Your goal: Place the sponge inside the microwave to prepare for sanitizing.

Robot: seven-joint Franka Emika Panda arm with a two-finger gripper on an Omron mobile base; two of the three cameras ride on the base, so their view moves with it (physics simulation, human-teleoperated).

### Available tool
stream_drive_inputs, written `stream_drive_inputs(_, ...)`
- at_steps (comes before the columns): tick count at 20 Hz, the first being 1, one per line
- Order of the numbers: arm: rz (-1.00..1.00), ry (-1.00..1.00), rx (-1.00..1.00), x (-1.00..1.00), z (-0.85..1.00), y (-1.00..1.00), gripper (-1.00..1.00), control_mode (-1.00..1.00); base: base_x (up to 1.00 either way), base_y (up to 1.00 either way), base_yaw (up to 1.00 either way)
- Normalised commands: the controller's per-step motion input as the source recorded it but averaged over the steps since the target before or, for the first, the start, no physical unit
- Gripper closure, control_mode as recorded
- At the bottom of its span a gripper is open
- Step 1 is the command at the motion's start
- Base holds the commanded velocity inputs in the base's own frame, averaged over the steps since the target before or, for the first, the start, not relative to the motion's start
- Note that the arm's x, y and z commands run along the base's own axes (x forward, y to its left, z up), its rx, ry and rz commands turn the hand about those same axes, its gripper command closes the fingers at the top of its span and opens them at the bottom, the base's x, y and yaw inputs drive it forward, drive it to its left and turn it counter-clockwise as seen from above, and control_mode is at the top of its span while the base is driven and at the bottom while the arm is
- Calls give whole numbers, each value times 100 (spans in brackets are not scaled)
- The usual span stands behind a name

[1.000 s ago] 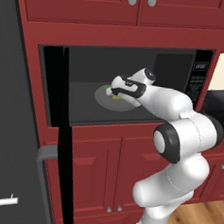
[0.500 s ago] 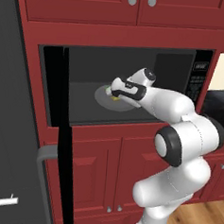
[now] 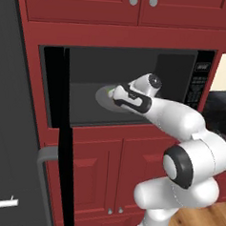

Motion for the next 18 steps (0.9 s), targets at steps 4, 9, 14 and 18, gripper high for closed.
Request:
stream_drive_inputs(4, -5, -1, 0, -41, 19, 0, -100, -100, 0, 0, 0)
stream_drive_inputs(9, -4, 0, 0, -38, 28, 0, -100, -100, 0, 0, 0)
stream_drive_inputs(14, -1, 0, 0, -41, 27, -1, -100, -100, 0, 0, 0)
stream_drive_inputs(18, 0, 0, 0, -46, 24, -4, -100, -100, 0, 0, 0)
